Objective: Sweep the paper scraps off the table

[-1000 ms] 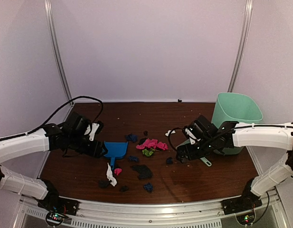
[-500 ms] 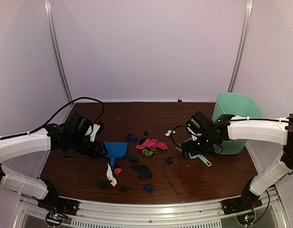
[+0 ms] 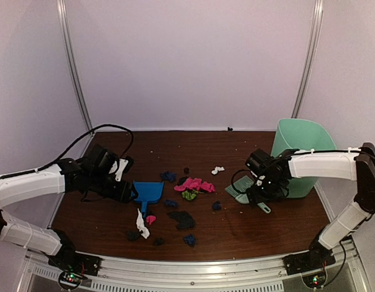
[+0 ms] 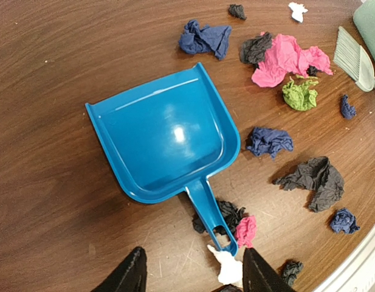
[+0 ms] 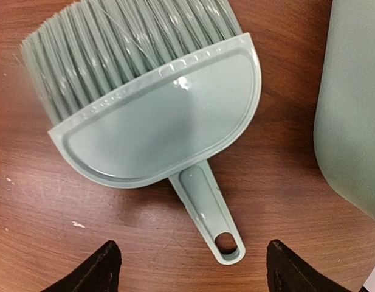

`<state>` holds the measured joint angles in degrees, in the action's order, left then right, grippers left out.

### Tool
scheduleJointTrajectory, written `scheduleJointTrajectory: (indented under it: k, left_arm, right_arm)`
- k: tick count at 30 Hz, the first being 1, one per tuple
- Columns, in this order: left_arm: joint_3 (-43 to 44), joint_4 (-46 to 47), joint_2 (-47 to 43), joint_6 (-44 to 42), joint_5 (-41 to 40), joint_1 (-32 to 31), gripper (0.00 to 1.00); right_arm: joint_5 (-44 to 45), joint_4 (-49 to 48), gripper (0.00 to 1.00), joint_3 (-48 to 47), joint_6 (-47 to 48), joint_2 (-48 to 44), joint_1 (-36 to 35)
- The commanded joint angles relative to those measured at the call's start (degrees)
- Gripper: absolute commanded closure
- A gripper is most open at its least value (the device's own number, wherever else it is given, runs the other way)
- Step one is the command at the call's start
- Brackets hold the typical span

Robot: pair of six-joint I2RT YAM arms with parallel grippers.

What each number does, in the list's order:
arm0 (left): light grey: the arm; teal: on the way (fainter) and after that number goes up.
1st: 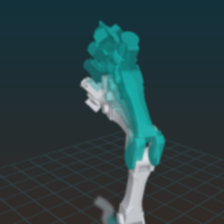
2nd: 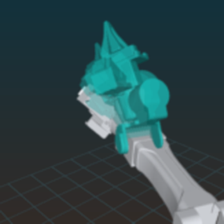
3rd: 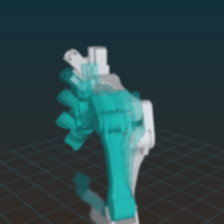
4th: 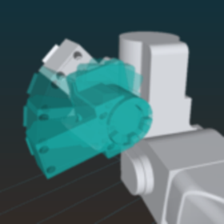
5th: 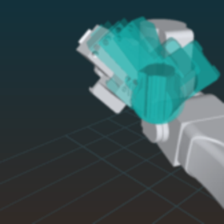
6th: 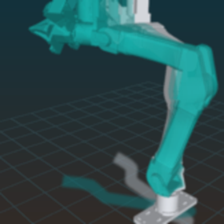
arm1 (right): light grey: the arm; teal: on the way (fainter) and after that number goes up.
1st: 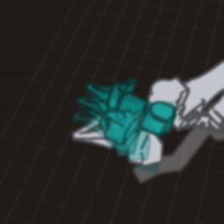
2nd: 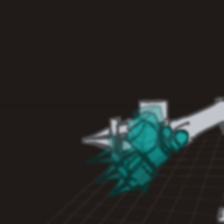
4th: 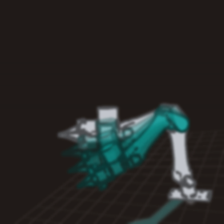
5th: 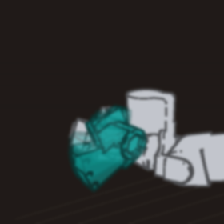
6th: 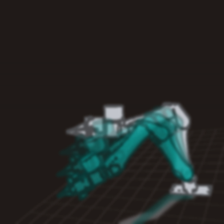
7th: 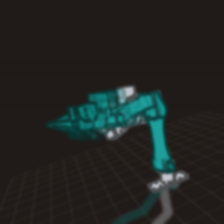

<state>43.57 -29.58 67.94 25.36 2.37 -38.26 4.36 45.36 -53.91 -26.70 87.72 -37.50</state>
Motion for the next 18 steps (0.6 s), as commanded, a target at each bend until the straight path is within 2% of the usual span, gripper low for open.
scheduleJointTrajectory:
  k: [1, 12, 18]
  left_arm:
    - [-0.2, 2.1, 0.0, -0.6, 0.0, -0.2, 0.27]
    - [-0.2, 2.0, -0.2, -0.6, -0.3, -0.2, 0.27]
    - [-0.2, 2.0, -0.3, -0.5, -0.6, -0.2, 0.27]
  right_arm:
    - [-0.5, -2.7, 0.19, 1.6, 2.0, 2.5, 1.6]
    - [-4.2, -7.7, 0.37, 2.1, 6.2, 8.1, 5.1]
    - [-10.0, -8.2, 0.56, 2.8, 6.2, 9.1, 5.2]
